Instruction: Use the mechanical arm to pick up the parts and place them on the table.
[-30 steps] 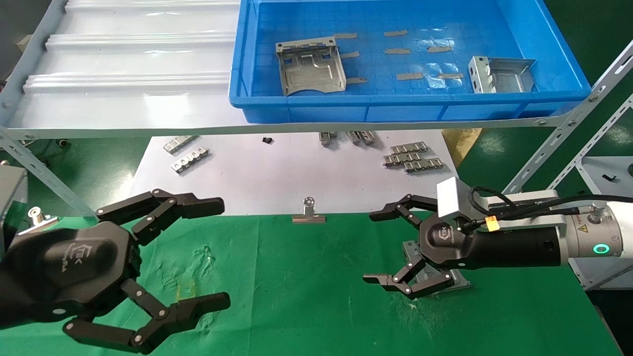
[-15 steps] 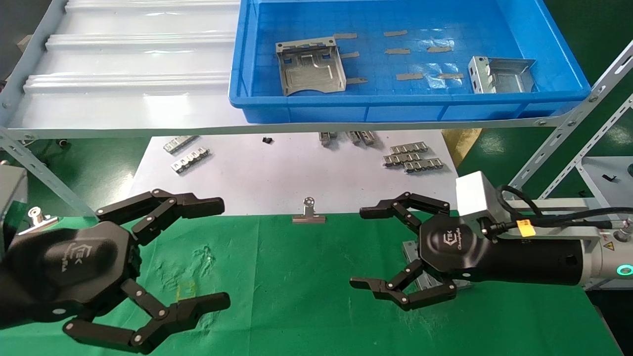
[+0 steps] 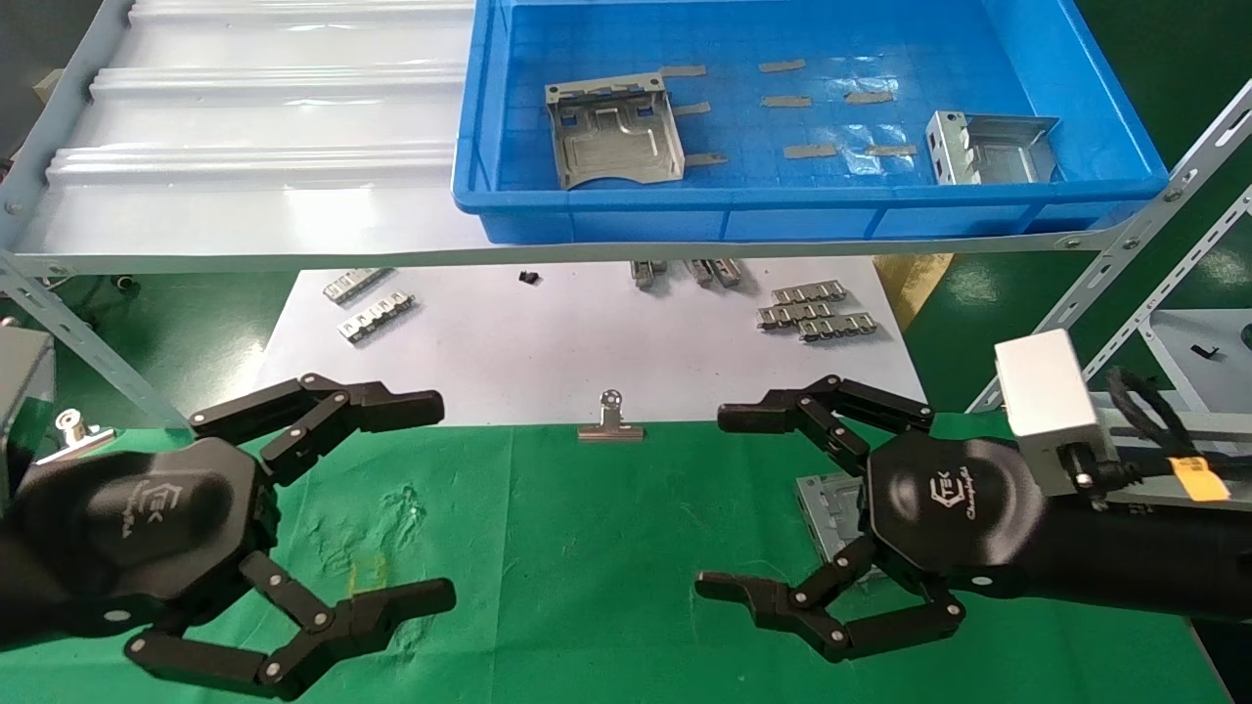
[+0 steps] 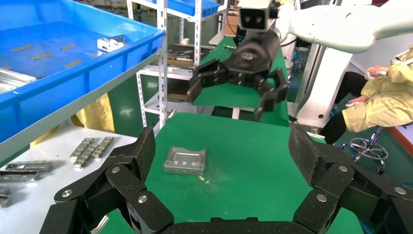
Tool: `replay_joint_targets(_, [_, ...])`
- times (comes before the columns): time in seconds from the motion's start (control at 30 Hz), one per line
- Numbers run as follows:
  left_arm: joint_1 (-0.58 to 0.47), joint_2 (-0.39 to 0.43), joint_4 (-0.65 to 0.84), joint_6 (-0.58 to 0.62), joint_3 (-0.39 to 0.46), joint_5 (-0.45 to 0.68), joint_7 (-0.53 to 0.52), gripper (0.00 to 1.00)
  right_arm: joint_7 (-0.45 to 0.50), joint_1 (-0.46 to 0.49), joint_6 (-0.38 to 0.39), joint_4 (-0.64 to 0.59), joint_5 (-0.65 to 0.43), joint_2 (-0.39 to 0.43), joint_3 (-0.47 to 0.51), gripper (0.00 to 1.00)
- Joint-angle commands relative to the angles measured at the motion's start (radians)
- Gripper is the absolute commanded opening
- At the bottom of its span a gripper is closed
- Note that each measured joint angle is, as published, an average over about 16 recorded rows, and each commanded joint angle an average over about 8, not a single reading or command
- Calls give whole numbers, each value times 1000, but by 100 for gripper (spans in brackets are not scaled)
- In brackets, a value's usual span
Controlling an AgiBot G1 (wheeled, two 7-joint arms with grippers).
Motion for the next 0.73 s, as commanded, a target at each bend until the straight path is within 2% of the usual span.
replay_joint_targets(0.03, [0,0,0,0,0,0,0,100,23,-25,4,39,9,13,31,100])
replay_joint_targets(0.43, [0,0,0,0,0,0,0,100,146,-163,21,253,61,82,198,100])
replay_joint_targets(0.73, [0,0,0,0,0,0,0,100,154,-178,24,275,69,90,217,100])
